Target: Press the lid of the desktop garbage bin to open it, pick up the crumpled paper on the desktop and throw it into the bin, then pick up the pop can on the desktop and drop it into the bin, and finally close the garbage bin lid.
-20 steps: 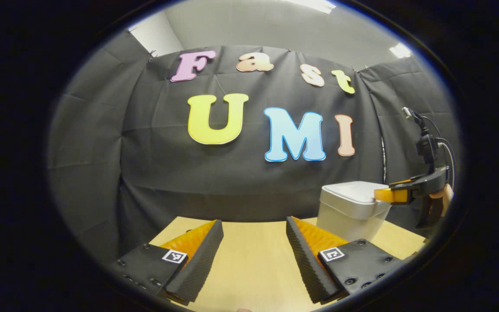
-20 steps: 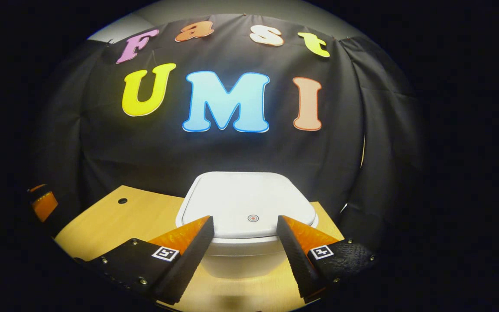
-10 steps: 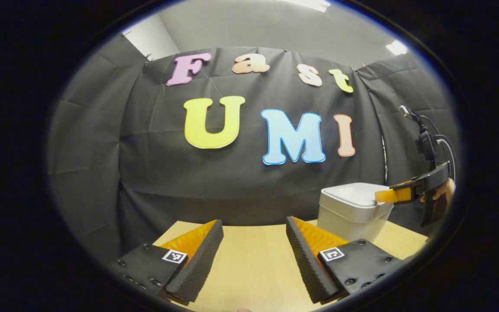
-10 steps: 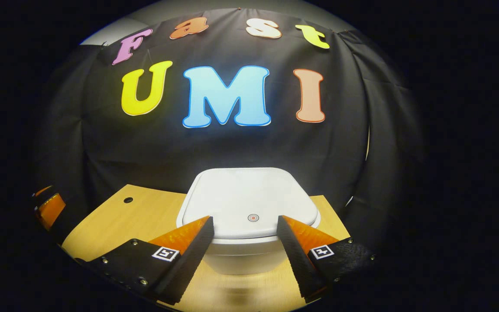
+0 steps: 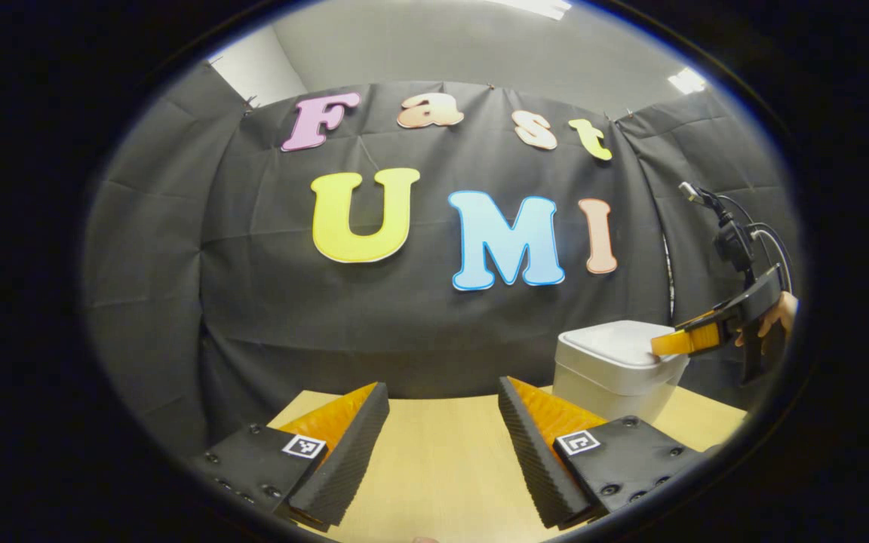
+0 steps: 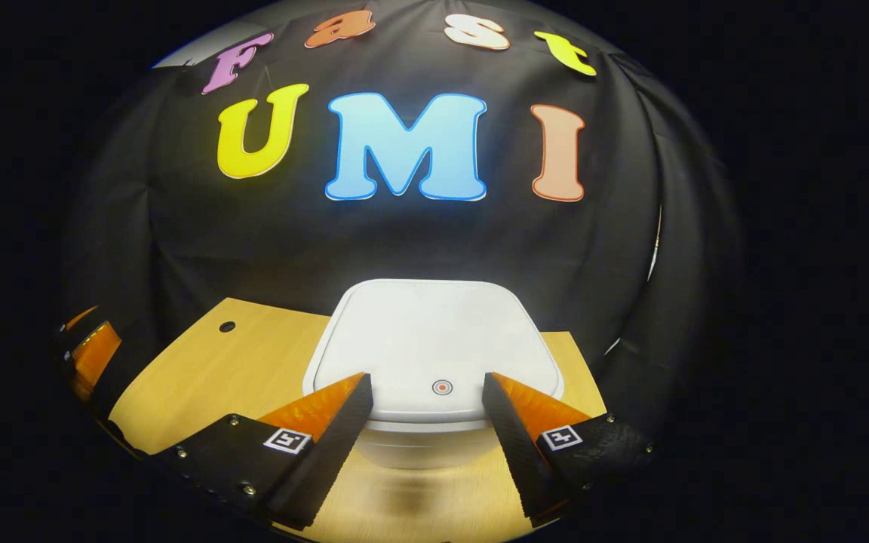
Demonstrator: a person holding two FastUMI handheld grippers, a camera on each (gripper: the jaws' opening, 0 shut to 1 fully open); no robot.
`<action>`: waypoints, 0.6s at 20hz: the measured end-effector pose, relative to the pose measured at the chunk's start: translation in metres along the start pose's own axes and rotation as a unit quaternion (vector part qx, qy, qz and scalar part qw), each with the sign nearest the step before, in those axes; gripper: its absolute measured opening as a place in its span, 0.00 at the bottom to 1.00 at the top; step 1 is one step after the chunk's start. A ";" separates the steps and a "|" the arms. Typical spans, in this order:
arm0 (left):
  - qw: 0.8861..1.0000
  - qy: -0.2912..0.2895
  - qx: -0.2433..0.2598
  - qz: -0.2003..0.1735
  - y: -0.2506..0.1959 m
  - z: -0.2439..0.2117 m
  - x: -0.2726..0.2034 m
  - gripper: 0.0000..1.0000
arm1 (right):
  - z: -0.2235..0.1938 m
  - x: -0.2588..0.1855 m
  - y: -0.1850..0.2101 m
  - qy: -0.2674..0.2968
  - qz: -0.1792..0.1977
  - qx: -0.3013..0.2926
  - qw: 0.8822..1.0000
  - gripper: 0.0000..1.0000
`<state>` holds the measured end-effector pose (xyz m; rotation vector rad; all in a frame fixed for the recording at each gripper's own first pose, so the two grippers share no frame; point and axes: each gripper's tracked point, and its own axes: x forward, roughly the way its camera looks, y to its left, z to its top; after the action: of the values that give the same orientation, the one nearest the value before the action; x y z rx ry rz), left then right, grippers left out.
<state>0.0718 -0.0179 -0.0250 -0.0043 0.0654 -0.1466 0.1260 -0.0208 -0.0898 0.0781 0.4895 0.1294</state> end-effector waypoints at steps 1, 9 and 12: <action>1.000 -0.001 0.000 -0.002 -0.001 0.000 0.002 1.00 | -0.001 0.001 0.000 0.000 0.002 0.000 1.000 0.95; 1.000 0.002 -0.010 -0.023 -0.019 -0.003 0.011 1.00 | -0.010 0.003 0.002 0.000 0.008 0.013 1.000 0.97; 1.000 0.004 -0.015 -0.026 -0.025 -0.004 0.017 1.00 | -0.008 0.003 0.001 -0.018 0.003 0.016 1.000 0.97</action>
<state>0.0842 -0.0448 -0.0303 -0.0344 0.0758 -0.1970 0.1248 -0.0188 -0.0984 0.1139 0.4565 0.1258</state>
